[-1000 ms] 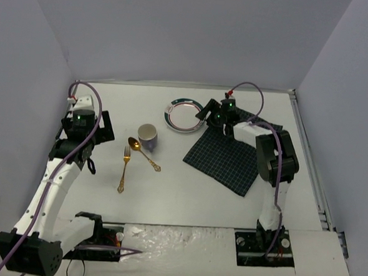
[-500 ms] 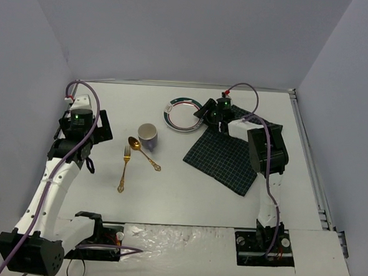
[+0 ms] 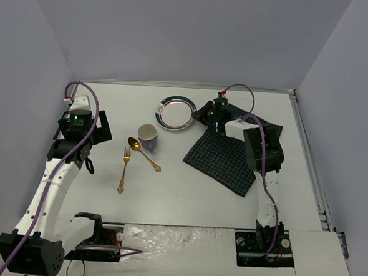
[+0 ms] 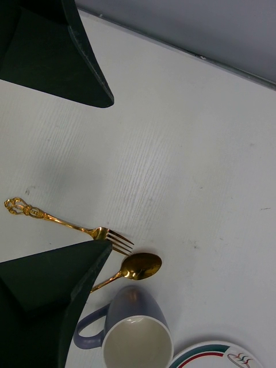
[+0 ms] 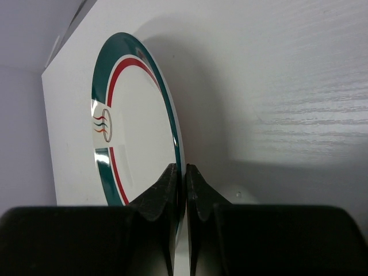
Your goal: Set the dinner table for one person
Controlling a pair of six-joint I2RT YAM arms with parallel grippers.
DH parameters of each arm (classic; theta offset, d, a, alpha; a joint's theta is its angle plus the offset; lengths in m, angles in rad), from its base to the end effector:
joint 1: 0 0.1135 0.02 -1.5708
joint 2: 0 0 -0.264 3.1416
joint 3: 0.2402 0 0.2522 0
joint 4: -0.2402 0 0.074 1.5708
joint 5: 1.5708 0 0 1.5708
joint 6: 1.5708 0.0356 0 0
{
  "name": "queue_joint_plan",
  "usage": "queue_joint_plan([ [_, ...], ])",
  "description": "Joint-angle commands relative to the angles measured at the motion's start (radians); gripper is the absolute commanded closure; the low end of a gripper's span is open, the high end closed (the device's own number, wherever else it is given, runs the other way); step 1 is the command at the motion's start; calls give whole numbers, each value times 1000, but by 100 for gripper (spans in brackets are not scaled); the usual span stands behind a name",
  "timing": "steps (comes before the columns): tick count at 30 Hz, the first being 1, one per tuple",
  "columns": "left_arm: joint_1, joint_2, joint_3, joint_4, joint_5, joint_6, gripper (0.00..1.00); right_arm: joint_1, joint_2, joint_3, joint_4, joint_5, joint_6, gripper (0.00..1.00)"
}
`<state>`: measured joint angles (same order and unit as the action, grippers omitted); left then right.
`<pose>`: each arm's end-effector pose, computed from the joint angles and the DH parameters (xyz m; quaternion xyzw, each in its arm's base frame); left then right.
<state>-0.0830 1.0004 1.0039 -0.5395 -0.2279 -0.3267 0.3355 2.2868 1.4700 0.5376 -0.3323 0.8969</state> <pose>0.2156 -0.0099 0.3411 -0.1608 0.8502 -0.0032 0.5012 0.4760 0.1783 0.1455 0.1226 0.7844 0.4508 0.4081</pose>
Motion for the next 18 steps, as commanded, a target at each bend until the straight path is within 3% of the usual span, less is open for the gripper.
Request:
queue_joint_plan([
  [1, 9, -21, 16, 29, -2, -5, 3, -16, -180, -49, 185, -75, 30, 100],
  [8, 11, -35, 15, 30, 2, -7, 3, -159, -470, -368, 317, -182, 92, 100],
  [13, 14, -36, 15, 30, 6, -8, 3, -313, -720, -578, 172, -221, -2, 100],
  [18, 14, -40, 10, 32, 10, -9, 3, -490, -902, -791, 154, -292, 3, 100],
])
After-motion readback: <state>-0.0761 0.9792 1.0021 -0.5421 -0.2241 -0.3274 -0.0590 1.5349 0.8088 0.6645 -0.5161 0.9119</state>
